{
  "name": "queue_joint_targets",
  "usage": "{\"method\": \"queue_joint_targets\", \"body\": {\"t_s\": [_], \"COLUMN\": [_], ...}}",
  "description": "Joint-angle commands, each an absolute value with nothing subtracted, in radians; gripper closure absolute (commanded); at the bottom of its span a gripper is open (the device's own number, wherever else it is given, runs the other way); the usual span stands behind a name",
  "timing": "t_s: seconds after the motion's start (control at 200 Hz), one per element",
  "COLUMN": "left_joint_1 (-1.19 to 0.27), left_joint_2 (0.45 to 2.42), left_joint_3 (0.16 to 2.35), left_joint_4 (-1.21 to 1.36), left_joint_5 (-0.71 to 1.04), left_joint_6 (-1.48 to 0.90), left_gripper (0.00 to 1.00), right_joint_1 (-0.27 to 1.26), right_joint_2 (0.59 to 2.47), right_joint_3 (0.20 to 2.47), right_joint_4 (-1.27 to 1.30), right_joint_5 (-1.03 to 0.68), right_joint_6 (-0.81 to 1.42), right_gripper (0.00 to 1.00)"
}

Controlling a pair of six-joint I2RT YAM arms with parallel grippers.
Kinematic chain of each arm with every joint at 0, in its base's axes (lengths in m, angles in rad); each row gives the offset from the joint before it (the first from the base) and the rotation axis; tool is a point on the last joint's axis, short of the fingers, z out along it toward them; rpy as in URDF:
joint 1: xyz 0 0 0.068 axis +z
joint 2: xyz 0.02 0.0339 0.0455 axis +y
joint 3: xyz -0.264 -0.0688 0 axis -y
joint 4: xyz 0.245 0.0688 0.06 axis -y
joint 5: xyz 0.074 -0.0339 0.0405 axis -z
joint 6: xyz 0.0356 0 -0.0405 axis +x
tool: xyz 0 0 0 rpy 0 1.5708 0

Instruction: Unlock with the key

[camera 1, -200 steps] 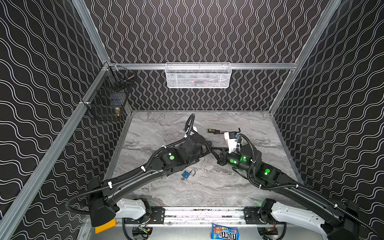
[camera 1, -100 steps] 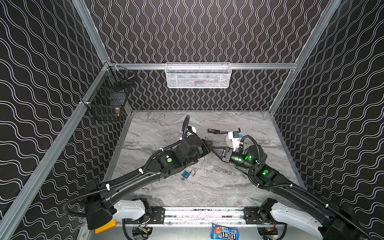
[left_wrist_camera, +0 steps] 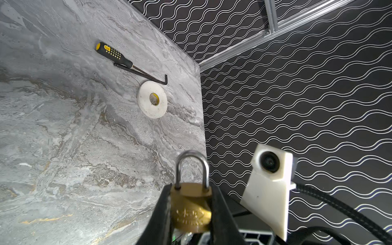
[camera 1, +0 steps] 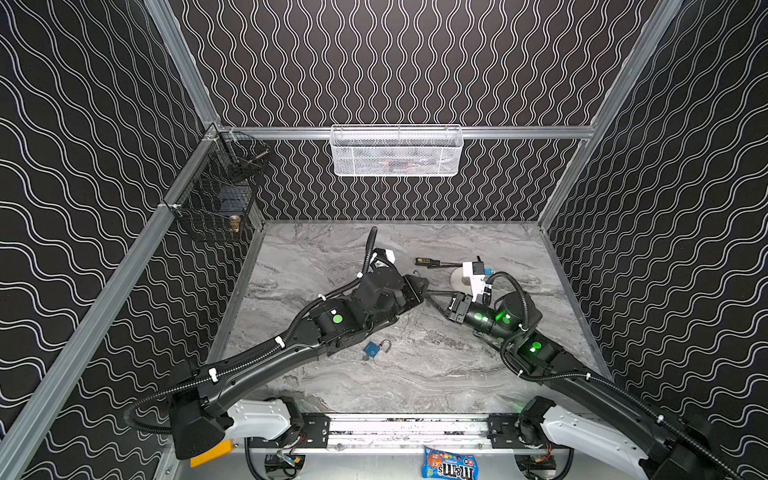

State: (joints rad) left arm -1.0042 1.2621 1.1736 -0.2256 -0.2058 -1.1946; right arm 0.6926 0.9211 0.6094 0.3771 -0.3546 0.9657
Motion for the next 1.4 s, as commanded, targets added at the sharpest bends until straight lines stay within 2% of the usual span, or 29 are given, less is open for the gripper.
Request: {"method": "queue_joint_targets", "body": {"t_s": [0.0, 0.06, 0.12, 0.145, 0.225, 0.325, 0.475, 0.676, 0.811, 1.046, 1.396], "left_joint_1": [-0.994, -0.985, -0.968, -0.967, -0.963, -0.963, -0.963, -0.963, -0.963, -0.963, -0.963], "left_joint_2": [1.263, 1.262, 1.262, 1.257, 1.234, 1.185, 1.104, 0.972, 0.942, 0.949, 0.966], "left_joint_3": [1.183, 1.182, 1.181, 1.172, 1.125, 1.046, 0.923, 0.698, 0.640, 0.587, 0.577], "left_joint_4": [-0.278, -0.285, -0.305, -0.296, -0.262, -0.213, -0.123, 0.128, 0.202, 0.284, 0.317], "left_joint_5": [-0.227, -0.246, -0.246, -0.250, -0.263, -0.281, -0.259, -0.179, -0.123, -0.107, -0.092], "left_joint_6": [-1.092, -1.043, -1.000, -0.971, -0.877, -0.741, -0.489, -0.238, -0.127, -0.065, -0.043], "left_gripper": [1.00, 1.00, 1.00, 1.00, 1.00, 1.00, 1.00, 1.00, 1.00, 1.00, 1.00], "right_joint_1": [0.693, 0.693, 0.693, 0.693, 0.693, 0.693, 0.693, 0.695, 0.719, 0.813, 0.820], "right_joint_2": [0.897, 0.885, 0.869, 0.863, 0.841, 0.831, 0.851, 0.922, 1.002, 1.137, 1.274], "right_joint_3": [0.651, 0.664, 0.673, 0.678, 0.705, 0.765, 0.859, 0.959, 1.031, 1.134, 1.240], "right_joint_4": [0.253, 0.193, 0.143, 0.122, 0.023, -0.130, -0.301, -0.406, -0.442, -0.469, -0.546], "right_joint_5": [-0.311, -0.298, -0.287, -0.285, -0.266, -0.214, -0.211, -0.255, -0.265, -0.187, -0.117], "right_joint_6": [0.834, 0.802, 0.771, 0.757, 0.706, 0.657, 0.586, 0.535, 0.513, 0.486, 0.439], "right_gripper": [0.92, 0.84, 0.68, 0.64, 0.57, 0.42, 0.33, 0.27, 0.26, 0.24, 0.22]}}
